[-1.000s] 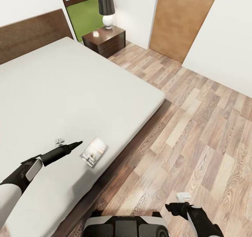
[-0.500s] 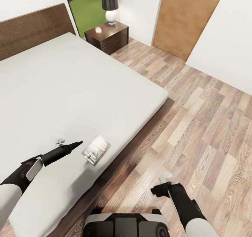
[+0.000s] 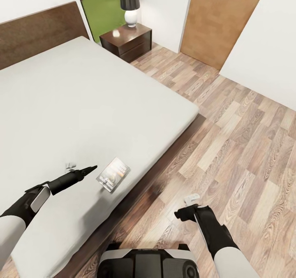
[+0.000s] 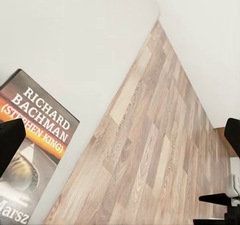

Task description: In the bedroom, move the book from the bed onto either nightstand, and place the two sandals side by side next to the bed.

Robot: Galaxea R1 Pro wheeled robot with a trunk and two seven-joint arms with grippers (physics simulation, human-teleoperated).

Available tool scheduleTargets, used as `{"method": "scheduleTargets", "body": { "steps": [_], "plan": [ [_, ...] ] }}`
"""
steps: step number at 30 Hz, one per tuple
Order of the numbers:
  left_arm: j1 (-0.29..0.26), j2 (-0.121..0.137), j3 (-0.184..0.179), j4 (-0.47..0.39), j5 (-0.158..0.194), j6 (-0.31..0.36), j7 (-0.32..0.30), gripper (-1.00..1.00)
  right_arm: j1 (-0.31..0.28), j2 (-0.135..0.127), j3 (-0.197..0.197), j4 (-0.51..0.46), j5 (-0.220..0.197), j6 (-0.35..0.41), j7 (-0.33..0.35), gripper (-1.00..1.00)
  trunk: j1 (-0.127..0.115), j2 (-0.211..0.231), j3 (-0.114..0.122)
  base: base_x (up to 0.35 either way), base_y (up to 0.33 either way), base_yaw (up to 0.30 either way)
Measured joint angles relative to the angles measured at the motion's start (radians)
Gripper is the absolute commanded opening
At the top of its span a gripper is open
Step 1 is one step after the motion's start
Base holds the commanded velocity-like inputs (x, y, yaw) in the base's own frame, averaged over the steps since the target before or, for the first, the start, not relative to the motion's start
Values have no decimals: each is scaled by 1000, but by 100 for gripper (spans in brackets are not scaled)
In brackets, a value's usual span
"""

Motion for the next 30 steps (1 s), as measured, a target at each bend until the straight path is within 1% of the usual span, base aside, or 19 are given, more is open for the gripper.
{"method": "scheduleTargets", "body": {
  "steps": [8, 17, 30],
  "plan": [
    [0, 0, 0, -1, 0, 0, -1, 100, -2, -3, -2, -2, 0, -7, 0, 100, 0, 0, 0, 0, 0, 1],
    [0, 0, 0, -1, 0, 0, -5, 100, -2, -1, 1, -3, 0, -9, 1, 100, 0, 0, -1, 0, 0, 0],
    [0, 0, 0, -1, 0, 1, -8, 100, -2, 0, -1, -4, -1, -8, 6, 100, 0, 0, -18, 0, 0, 0]
  ]
}}
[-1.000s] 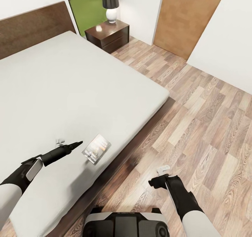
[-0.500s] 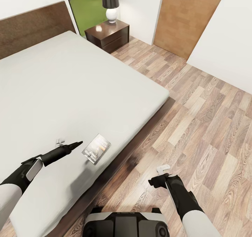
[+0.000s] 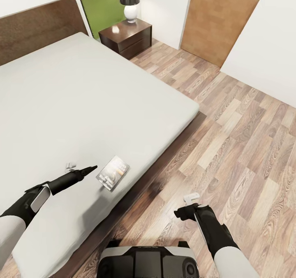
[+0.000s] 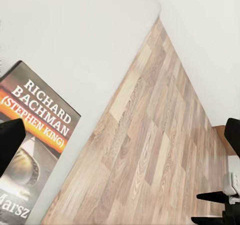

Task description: In the bedroom, move the book from the bed onto either nightstand, and place the two sandals side by side next to the bed.

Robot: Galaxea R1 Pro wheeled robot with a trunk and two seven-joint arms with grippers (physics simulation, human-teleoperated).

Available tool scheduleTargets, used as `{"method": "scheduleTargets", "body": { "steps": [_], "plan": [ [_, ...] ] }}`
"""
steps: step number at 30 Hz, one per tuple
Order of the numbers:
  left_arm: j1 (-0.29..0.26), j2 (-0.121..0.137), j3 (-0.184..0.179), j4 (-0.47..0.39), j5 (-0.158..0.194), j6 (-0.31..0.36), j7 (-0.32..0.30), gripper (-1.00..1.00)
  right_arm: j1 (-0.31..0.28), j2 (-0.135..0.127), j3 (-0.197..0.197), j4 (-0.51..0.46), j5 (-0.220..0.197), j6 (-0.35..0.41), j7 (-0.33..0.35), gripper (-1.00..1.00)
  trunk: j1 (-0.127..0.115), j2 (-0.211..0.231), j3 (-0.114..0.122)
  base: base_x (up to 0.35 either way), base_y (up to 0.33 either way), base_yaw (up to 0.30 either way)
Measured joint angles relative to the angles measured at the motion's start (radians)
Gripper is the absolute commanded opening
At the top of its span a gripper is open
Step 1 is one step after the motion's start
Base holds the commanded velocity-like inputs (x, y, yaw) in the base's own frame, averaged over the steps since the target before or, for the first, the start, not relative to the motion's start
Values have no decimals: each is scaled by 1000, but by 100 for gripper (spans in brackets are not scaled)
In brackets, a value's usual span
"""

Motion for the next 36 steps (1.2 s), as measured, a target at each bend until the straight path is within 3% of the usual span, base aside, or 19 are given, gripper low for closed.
{"method": "scheduleTargets", "body": {
  "steps": [36],
  "plan": [
    [0, 2, 1, -29, 1, 6, -25, 100, 1, 4, 4, 1, -1, -1, 2, 100, 0, 0, -58, 0, 0, 0]
  ]
}}
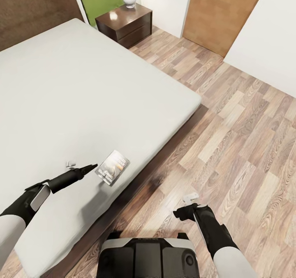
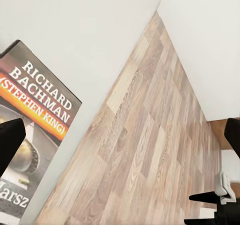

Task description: In the bedroom, move the book from the bed onto either nightstand, and place the two sandals side by side next to the bed.

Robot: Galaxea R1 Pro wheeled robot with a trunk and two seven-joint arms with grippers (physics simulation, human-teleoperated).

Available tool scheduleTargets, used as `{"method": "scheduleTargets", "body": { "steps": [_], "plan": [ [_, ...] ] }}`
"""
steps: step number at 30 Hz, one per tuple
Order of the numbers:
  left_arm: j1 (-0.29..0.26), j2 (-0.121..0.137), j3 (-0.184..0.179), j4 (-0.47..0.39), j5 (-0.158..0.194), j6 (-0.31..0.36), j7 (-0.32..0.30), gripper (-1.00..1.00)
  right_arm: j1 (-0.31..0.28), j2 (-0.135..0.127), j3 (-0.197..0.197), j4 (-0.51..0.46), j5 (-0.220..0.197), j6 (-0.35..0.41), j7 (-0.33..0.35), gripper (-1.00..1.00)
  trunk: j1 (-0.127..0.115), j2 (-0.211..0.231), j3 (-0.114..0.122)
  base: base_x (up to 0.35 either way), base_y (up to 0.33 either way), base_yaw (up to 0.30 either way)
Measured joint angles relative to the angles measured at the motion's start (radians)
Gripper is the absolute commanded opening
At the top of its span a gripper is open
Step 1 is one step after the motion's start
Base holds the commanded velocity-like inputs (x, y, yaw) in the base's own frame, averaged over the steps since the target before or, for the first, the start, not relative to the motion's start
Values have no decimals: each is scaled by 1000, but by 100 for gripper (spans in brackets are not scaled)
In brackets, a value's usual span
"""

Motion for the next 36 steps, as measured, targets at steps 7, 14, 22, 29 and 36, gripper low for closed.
{"method": "scheduleTargets", "body": {
  "steps": [7, 14, 22, 29, 36],
  "plan": [
    [-22, 5, 2, -45, 0, 48, 5, 100, 0, 0, 1, 0, 0, 0, 1, 100, 0, 0, -11, 0, 0, 0],
    [-35, 35, 52, -67, 1, 68, 19, 100, 0, 0, 2, 1, 0, 0, 2, 100, 0, 0, -23, 0, 0, 0],
    [-50, 81, 95, -82, 3, 75, 59, 100, 0, -1, 2, 1, 0, 0, 2, 100, 0, 0, -36, 0, 0, 0],
    [-55, 110, 108, -88, 2, 77, 90, 100, 0, -1, 1, 2, 0, 0, 2, 100, 0, 0, -47, 0, 0, 0],
    [-56, 133, 114, -92, 1, 77, 135, 100, 0, -1, 2, 3, 0, -1, 2, 100, 0, 0, -59, 0, 0, 0]
  ]
}}
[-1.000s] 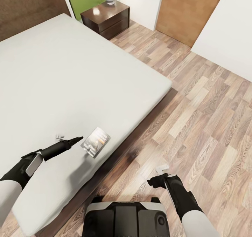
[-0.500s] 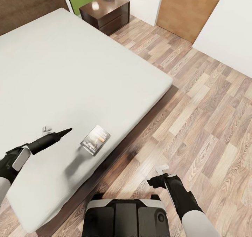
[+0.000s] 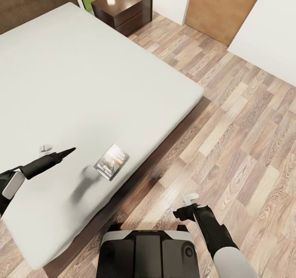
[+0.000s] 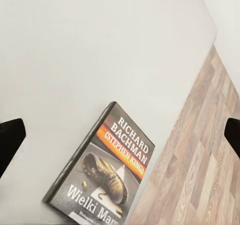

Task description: In the bedroom, move the book from the bed onto either nightstand, and place the two sandals side by side next to the bed.

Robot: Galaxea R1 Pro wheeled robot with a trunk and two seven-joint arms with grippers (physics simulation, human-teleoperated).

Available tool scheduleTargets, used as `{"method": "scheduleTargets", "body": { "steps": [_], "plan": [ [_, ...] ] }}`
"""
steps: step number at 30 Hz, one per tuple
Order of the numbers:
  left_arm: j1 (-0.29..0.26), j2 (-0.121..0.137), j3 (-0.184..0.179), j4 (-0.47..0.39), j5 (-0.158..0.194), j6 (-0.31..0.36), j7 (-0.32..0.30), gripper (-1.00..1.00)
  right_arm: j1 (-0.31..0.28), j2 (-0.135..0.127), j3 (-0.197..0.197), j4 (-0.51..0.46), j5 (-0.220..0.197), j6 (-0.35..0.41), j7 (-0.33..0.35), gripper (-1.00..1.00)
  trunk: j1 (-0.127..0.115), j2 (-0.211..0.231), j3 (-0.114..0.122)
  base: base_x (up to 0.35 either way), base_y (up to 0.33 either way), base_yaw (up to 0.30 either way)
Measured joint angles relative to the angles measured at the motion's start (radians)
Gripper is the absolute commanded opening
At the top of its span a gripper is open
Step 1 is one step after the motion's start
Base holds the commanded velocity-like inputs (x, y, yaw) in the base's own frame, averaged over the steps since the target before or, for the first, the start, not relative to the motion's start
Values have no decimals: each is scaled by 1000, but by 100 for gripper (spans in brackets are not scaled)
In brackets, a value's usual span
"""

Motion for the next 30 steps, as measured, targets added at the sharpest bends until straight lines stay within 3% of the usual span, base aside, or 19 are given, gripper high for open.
{"method": "scheduleTargets", "body": {
  "steps": [13, 30],
  "plan": [
    [0, 2, 2, 3, -3, -5, 35, 100, 0, 0, -3, 0, 0, -59, 0, 100, 0, 0, -12, 0, 0, 0],
    [0, 0, 2, 2, -6, -1, 40, 100, 0, -2, -4, 0, 0, -72, -2, 100, 0, 0, -34, 0, 0, 0]
  ]
}}
